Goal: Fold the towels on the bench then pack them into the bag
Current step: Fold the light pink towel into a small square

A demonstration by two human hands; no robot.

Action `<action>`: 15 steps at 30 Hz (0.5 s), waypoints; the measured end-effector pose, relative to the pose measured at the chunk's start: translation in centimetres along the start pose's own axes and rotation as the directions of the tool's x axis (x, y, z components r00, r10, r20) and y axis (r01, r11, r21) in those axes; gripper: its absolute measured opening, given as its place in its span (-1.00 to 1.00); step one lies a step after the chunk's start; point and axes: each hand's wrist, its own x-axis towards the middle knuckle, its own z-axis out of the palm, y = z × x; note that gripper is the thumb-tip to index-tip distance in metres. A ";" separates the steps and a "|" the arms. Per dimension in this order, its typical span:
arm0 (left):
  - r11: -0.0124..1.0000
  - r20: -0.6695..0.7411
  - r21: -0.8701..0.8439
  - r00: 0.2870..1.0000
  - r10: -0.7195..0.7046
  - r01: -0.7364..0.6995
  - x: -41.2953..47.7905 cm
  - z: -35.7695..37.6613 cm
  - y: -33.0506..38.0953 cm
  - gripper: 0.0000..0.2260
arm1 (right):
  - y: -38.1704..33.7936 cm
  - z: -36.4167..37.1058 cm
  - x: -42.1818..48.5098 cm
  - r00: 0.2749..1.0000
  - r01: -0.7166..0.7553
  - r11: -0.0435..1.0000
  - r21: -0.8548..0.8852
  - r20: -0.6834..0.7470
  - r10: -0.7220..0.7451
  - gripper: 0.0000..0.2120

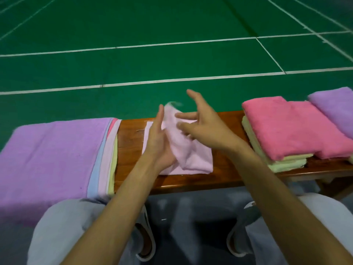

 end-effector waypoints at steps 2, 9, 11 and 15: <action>1.000 -0.006 0.007 1.000 -0.018 0.018 -0.4 -0.9 0.7 -0.56 | 0.3 1.0 0.2 0.999 -0.009 0.993 0.116 0.043 0.004 -0.24; 0.990 -0.187 0.142 0.982 0.014 0.012 -1.6 -4.6 3.1 -0.31 | 2.4 -0.7 0.5 0.973 0.042 0.996 0.078 -0.228 -0.023 -0.44; 0.989 -0.189 0.144 0.982 -0.005 0.033 -2.2 -5.5 3.2 -0.39 | 3.5 -0.4 0.5 0.966 0.018 1.000 0.001 -0.258 -0.017 -0.46; 0.992 -0.221 0.128 0.975 0.030 -0.002 -3.3 -6.4 3.5 -0.44 | 4.9 0.9 0.4 0.957 0.005 0.908 -0.419 -0.261 -0.125 -0.47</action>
